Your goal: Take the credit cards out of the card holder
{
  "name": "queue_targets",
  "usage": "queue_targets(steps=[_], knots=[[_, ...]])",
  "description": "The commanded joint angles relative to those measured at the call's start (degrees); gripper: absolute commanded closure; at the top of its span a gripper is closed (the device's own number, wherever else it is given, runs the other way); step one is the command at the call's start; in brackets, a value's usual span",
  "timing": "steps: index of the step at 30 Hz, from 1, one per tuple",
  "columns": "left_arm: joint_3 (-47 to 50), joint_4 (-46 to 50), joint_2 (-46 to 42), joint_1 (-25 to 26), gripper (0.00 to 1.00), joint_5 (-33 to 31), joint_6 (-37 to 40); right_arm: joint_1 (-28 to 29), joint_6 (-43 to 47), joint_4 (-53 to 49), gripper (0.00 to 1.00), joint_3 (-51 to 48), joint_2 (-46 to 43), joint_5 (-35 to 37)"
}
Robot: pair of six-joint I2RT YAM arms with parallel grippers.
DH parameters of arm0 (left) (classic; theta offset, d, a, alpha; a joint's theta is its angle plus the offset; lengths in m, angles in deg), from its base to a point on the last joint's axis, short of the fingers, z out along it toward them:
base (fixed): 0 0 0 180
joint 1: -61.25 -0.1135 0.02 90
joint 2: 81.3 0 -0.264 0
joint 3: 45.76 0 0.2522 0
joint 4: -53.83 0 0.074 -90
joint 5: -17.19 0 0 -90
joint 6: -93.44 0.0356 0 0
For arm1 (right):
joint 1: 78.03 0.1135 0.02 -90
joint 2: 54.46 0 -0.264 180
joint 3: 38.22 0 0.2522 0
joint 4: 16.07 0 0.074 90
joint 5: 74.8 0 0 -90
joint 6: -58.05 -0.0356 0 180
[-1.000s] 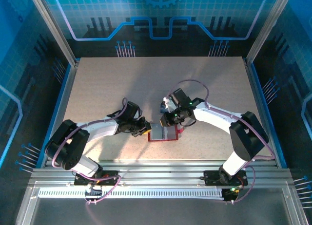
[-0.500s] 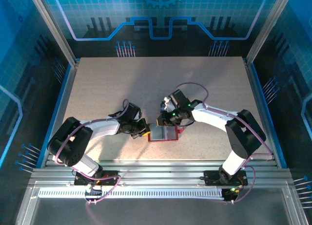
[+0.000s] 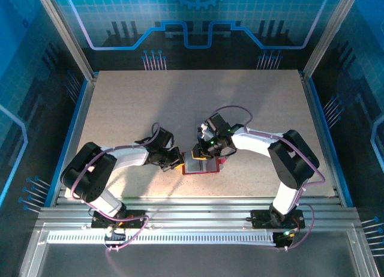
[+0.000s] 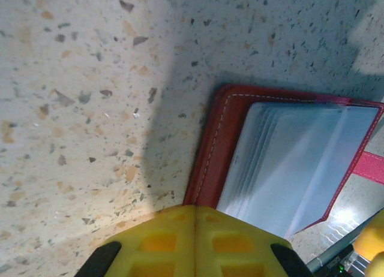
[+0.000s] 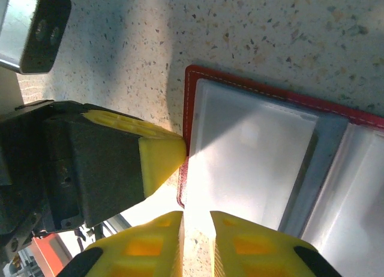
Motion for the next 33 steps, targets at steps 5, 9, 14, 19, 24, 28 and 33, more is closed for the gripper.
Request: queue_targets(steps=[5,9,14,19,24,28,33], knots=[[-1.1,3.9,1.6,0.4,0.93,-1.6,2.4,0.7,-0.8,0.4,0.79,-0.2,1.6,-2.3],[-1.4,3.7,2.3,0.3,0.93,-1.6,2.4,0.7,-0.8,0.5,0.79,-0.5,1.7,-2.3],[-1.7,4.7,2.0,0.3,0.93,-2.5,2.7,0.7,-0.8,0.4,0.76,-0.4,2.5,-3.1],[-1.8,4.8,2.0,0.3,0.93,-2.5,2.7,1.0,-0.6,-0.1,0.72,0.0,3.3,-3.3],[-1.9,4.7,2.1,0.3,0.93,-2.4,2.7,1.1,-0.3,-0.5,0.66,0.0,3.6,-3.2],[-1.9,4.8,1.9,0.3,0.93,-2.4,2.7,1.2,-0.1,-0.8,0.63,0.1,4.1,-3.2],[-1.8,4.9,1.4,0.3,0.94,-2.6,2.7,1.2,0.2,-1.2,0.6,0.2,4.7,-3.0]])
